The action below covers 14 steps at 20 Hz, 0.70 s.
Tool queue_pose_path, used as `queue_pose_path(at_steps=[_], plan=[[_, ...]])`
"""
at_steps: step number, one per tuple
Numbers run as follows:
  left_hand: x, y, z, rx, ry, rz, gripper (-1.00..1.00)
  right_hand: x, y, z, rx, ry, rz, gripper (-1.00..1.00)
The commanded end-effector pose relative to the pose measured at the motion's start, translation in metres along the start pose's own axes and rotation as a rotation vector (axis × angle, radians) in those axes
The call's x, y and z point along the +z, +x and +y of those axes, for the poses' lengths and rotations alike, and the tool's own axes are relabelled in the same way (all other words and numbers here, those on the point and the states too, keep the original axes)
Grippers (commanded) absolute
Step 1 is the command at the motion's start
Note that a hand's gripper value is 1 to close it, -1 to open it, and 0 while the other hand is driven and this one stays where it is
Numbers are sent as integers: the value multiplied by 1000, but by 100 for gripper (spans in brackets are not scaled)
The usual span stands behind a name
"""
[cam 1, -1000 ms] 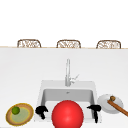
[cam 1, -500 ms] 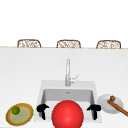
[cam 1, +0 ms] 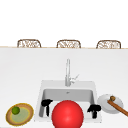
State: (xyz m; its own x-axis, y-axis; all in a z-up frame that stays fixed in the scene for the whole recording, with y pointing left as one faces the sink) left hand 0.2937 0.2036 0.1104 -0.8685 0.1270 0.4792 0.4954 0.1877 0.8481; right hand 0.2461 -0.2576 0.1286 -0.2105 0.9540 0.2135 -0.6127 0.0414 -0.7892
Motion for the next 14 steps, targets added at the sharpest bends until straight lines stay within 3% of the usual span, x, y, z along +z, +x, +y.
queue_pose_path(at_steps=[1,2,4,5,6,14], plan=[[-18,-19,6,37,-23,23,-100,0,0,0,0,0,0,0],[-23,-25,5,30,-25,22,-100,0,0,0,0,0,0,0],[-27,-35,-4,10,10,38,-100,0,0,0,-1,-1,0,0],[-30,-42,-5,15,10,35,-100,0,0,0,-1,-1,1,0],[-34,-49,-8,-4,14,34,-100,0,0,0,-1,-1,1,0],[-69,-96,-11,-19,-15,36,-100,0,0,0,-3,-2,1,0]])
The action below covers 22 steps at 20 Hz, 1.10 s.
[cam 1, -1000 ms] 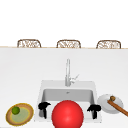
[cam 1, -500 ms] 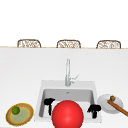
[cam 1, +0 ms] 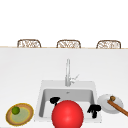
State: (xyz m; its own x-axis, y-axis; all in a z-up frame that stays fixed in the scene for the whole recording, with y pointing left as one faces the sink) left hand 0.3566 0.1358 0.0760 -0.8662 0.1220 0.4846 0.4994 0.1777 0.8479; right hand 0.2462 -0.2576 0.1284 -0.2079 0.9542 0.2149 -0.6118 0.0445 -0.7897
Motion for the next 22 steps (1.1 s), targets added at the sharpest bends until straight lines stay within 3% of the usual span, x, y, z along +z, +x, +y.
queue_pose_path(at_steps=[1,5,6,9,16,22], plan=[[-16,-22,1,-18,-5,31,-100,0,0,0,0,0,0,0],[-32,-45,-5,-6,1,31,-100,0,0,0,0,0,0,0],[-36,-50,-6,12,6,32,-100,0,0,0,0,0,0,0],[-52,-65,-11,35,-25,28,-100,0,0,0,0,0,0,0],[-80,-85,-14,105,-34,44,-100,0,0,0,-1,0,0,0],[-103,-85,-17,216,-6,41,-100,0,0,0,-1,0,0,0]])
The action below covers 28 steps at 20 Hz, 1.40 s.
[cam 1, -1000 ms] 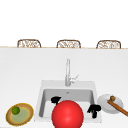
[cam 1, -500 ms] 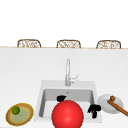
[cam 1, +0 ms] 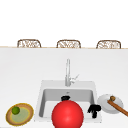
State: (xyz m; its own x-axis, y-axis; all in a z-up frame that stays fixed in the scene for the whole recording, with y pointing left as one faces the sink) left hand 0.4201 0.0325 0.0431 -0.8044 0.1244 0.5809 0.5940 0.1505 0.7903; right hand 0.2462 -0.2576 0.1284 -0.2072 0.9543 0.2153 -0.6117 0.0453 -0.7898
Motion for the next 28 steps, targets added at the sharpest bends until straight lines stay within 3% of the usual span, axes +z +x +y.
queue_pose_path(at_steps=[1,4,8,9,10,11,13,16,24,26,28], plan=[[-14,-1,-2,122,9,23,-100,0,0,0,0,0,0,0],[-26,0,-6,170,2,29,-100,0,0,0,0,0,0,0],[-45,-5,-4,152,-46,53,-100,0,0,0,0,0,0,0],[-45,-8,-4,145,-29,49,-100,0,0,0,0,0,0,0],[-42,-4,-7,107,-6,45,-100,0,0,0,0,0,0,0],[-39,-3,-8,106,12,32,-100,0,0,0,0,0,0,0],[-41,-5,-13,132,10,26,-100,0,0,0,0,0,0,0],[-35,-13,-15,201,22,14,-100,0,0,0,0,0,0,0],[-34,-47,-19,239,47,20,-100,0,0,0,0,0,0,0],[-36,-53,-24,233,31,30,-100,0,0,0,0,0,0,0],[-36,-50,-28,259,15,15,-100,0,0,0,0,0,0,0]])
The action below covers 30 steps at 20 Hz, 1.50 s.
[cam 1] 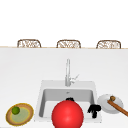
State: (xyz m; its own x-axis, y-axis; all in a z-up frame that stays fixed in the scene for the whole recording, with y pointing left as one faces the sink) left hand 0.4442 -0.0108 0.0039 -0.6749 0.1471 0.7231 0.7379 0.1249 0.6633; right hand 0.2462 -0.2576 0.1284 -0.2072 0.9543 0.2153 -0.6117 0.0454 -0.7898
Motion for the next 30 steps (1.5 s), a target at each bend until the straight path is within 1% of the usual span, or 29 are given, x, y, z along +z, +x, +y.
queue_pose_path(at_steps=[1,2,3,4,5,6,7,8,9,10,11,12,14,15,16,17,18,20,21,22,23,26,27,28,29,30], plan=[[-1,-4,-4,73,12,8,-100,0,0,0,0,0,0,0],[-3,3,-7,45,6,5,-100,0,0,0,0,0,0,0],[-4,5,-7,6,-10,11,-100,0,0,0,0,0,0,0],[-5,14,-11,-34,-16,7,-100,0,0,0,0,0,0,0],[-5,17,-12,-48,-14,1,-100,0,0,0,0,0,0,0],[-5,15,-12,-30,-12,3,-100,0,0,0,0,0,0,0],[-3,11,-11,2,3,6,-100,0,0,0,0,0,0,0],[-3,9,-11,13,10,-5,-100,0,0,0,0,0,0,0],[1,1,-7,64,31,-16,-100,0,0,0,0,0,0,0],[2,-5,-6,83,49,-12,-100,0,0,0,0,0,0,0],[3,-9,-6,97,52,-8,-100,0,0,0,0,0,0,0],[3,-10,-6,93,42,-8,-100,0,0,0,0,0,0,0],[6,-16,-7,108,47,-5,-100,0,0,0,0,0,0,0],[4,-17,-11,110,39,3,-100,0,0,0,0,0,0,0],[4,-16,-14,93,24,10,-100,0,0,0,0,0,0,0],[4,-14,-17,85,17,4,-100,0,0,0,0,0,0,0],[4,-15,-17,90,12,0,-100,0,0,0,0,0,0,0],[6,-19,-18,102,22,-9,-100,0,0,0,0,0,0,0],[4,-20,-19,103,22,-5,-100,0,0,0,0,0,0,0],[1,-21,-20,95,28,7,-100,0,0,0,0,0,0,0],[1,-23,-19,95,29,9,-100,0,0,0,0,0,0,0],[6,-27,-14,91,40,-9,-100,0,0,0,0,0,0,0],[7,-28,-12,91,43,-15,100,0,0,0,0,0,0,0],[8,-27,-9,64,25,-40,100,0,0,0,0,0,0,0],[8,-28,-7,51,23,-43,100,0,0,0,0,0,0,0],[7,-28,-8,32,27,-39,100,0,0,0,0,0,0,0]])
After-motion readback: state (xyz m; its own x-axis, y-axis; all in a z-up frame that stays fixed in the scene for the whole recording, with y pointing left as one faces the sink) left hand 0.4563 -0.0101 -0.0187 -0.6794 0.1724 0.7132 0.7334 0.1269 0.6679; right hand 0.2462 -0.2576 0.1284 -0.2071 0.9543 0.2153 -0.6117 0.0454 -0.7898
